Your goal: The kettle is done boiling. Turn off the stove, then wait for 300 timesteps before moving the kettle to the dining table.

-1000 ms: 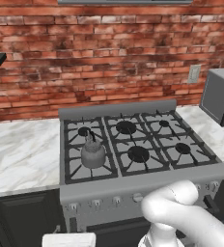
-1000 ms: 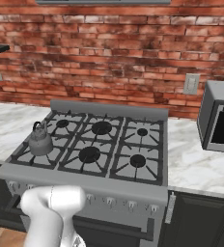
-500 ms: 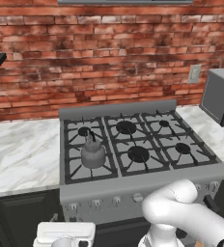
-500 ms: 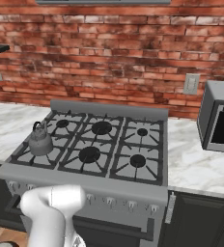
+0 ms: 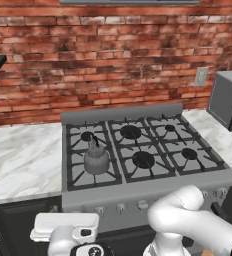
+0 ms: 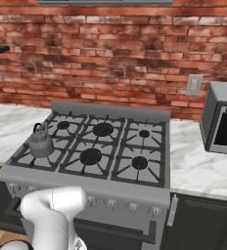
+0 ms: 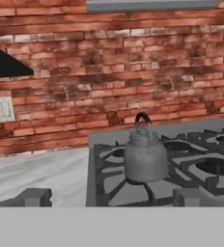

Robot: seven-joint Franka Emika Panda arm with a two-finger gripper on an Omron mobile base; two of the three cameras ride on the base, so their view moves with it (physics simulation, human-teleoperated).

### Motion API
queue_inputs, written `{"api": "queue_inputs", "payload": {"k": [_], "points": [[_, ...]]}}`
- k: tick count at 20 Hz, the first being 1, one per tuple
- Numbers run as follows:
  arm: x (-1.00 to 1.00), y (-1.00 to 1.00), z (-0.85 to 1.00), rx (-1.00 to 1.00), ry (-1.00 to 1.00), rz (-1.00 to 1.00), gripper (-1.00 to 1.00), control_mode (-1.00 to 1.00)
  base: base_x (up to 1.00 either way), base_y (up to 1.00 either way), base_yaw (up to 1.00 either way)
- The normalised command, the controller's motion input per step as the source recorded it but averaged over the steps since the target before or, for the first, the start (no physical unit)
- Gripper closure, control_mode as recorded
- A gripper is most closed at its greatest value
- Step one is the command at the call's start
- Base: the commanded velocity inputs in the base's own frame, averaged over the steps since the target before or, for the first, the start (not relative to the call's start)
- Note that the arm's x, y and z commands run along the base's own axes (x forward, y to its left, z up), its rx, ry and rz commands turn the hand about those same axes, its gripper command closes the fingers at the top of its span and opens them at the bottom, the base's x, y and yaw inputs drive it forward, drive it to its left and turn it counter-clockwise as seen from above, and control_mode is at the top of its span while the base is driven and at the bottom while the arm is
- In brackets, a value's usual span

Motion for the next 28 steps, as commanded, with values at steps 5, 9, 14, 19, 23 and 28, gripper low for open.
{"api": "queue_inputs", "payload": {"k": [5,9,14,19,23,28], "points": [[0.0,-0.01,0.62,0.0,0.15,0.0,-1.0,-1.0,0.0,0.0,0.0],[0.0,-0.08,0.59,0.0,0.18,0.0,-1.0,-1.0,0.0,0.0,0.0],[0.0,-0.13,0.51,0.0,0.21,0.0,-1.0,-1.0,0.0,0.0,0.0],[0.0,-0.11,0.47,0.0,0.23,0.0,-1.0,-1.0,0.0,0.0,0.0],[0.0,-0.19,0.37,0.0,0.23,0.0,-1.0,-1.0,0.0,0.0,0.0],[0.0,-0.21,0.33,0.0,0.23,0.0,-1.0,-1.0,0.0,0.0,0.0]]}}
